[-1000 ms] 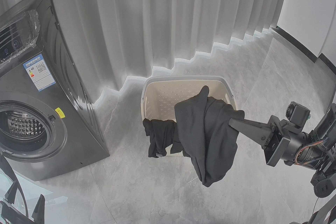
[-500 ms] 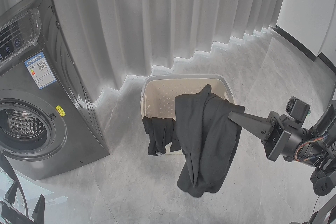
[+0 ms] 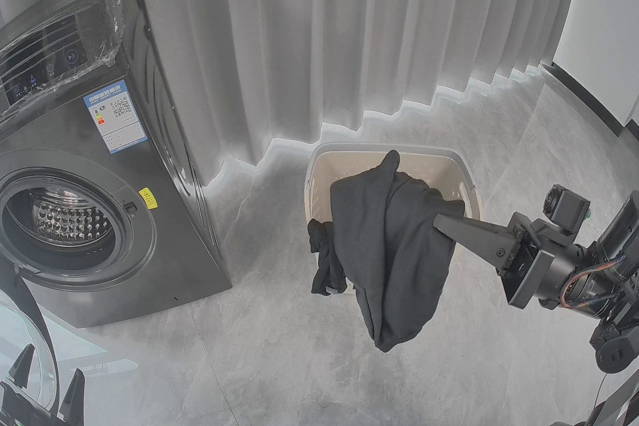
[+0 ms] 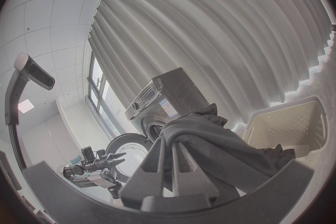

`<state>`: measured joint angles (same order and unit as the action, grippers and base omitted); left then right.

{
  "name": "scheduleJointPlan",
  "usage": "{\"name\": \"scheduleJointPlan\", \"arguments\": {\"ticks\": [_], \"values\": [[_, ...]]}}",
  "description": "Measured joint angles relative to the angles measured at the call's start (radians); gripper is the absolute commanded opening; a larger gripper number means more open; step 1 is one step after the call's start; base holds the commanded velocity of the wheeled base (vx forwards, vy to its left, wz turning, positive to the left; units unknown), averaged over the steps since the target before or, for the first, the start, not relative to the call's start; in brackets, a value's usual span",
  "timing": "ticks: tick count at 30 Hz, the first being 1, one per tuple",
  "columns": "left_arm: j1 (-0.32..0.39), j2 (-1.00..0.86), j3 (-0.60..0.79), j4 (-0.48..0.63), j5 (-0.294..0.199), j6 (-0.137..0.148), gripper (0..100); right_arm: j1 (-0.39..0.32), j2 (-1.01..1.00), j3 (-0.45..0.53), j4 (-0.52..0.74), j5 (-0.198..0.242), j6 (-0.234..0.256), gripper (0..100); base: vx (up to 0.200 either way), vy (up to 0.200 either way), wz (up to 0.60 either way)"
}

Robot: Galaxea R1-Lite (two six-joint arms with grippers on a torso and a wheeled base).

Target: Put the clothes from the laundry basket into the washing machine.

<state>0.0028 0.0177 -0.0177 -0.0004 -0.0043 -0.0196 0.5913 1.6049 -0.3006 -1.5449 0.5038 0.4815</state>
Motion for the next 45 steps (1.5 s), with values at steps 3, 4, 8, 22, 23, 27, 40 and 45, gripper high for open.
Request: {"name": "scheduleJointPlan", "arguments": {"ticks": [3,4,8,22,23,27,40,45], "values": [[0.000,0.000,0.000,0.000,0.000,0.003,100,-0.003,-0.001,0.002,0.000,0.001,0.000,0,0.000,0.000,0.00],[0.000,0.000,0.000,0.000,0.000,0.004,100,-0.004,-0.001,0.003,-0.001,0.001,0.000,0,0.000,0.000,0.00],[0.000,0.000,0.000,0.000,0.000,0.012,100,-0.004,0.000,0.003,-0.001,0.001,0.000,0,0.000,0.000,0.00],[0.000,0.000,0.000,0.000,0.000,0.008,100,-0.003,0.003,0.006,-0.001,0.001,-0.028,0,0.000,0.000,0.39],[0.000,0.000,0.000,0.000,0.000,0.007,100,-0.003,0.003,0.006,-0.001,0.001,-0.028,0,0.000,0.000,0.00],[0.000,0.000,0.000,0.000,0.000,0.006,100,0.004,0.002,0.010,0.000,0.003,-0.025,0,0.000,0.000,0.00],[-0.001,0.000,0.000,0.001,0.000,0.007,100,0.010,0.002,0.007,-0.002,-0.001,-0.030,0,0.000,0.000,0.23],[0.000,0.000,0.000,0.000,-0.001,0.008,100,0.009,0.001,0.004,-0.001,0.000,-0.030,0,0.000,0.000,0.60]]}}
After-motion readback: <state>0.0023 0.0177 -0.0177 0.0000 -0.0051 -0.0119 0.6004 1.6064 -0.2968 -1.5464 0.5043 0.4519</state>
